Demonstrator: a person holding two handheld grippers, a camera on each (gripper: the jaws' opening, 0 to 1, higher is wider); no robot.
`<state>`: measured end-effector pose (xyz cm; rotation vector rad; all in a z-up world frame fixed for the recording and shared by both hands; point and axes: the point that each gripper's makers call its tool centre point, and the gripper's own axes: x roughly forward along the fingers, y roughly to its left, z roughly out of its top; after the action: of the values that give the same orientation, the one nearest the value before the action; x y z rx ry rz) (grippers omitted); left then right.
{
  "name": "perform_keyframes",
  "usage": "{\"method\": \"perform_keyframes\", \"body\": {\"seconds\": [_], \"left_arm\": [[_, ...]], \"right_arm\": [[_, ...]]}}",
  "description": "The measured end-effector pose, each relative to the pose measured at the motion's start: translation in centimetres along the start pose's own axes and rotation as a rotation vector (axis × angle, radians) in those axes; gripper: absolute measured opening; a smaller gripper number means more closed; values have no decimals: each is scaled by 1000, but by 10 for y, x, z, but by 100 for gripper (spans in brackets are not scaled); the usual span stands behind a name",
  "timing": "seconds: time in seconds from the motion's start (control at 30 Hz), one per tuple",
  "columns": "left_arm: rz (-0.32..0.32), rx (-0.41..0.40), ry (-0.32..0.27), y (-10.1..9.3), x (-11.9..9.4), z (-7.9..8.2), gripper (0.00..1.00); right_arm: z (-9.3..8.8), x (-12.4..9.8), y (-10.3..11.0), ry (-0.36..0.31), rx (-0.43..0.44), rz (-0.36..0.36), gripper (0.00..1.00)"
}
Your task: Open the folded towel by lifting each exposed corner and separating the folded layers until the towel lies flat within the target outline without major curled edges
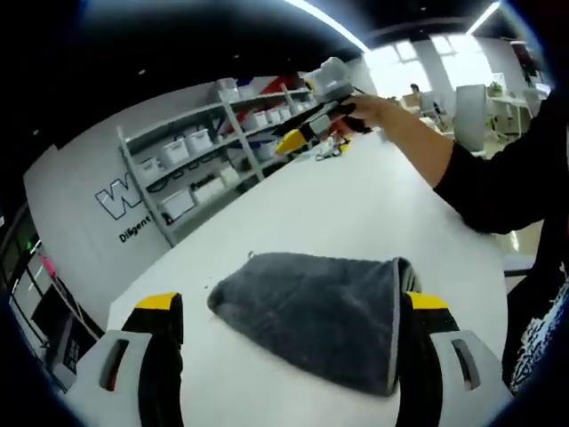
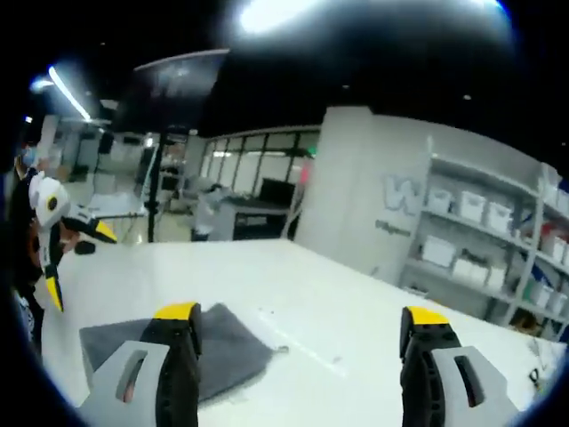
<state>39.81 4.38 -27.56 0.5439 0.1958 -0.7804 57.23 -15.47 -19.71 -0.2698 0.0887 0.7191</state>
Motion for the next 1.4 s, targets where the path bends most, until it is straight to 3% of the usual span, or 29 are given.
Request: {"method": "perform_keyframes", "body": {"seconds": [0.1,0.2,0.33,0.53,0.73,0.93,1.07,1.2,1.4], "left_arm": [[-10,12,16,-7,6,2,100],[-20,23,22,-18,12,3,100],[-26,28,35,-27,18,1,100],[-64,34,36,-48,28,6,100],[-73,64,57,-61,47,8,100],[-66,87,50,-73,63,13,99],[-73,139,58,-82,74,11,96],[-82,150,71,-88,82,10,89],[-133,130,77,-109,97,10,88]], "right_arm": [[-3,16,2,4,19,23,84],[-6,33,11,4,22,89,84],[-11,50,16,5,49,119,78],[-25,68,27,52,14,166,79],[-35,95,33,69,87,231,78],[-47,121,32,92,85,242,74],[-62,122,19,118,95,202,70],[-65,124,7,97,147,174,63],[-89,138,13,176,103,177,64]]}}
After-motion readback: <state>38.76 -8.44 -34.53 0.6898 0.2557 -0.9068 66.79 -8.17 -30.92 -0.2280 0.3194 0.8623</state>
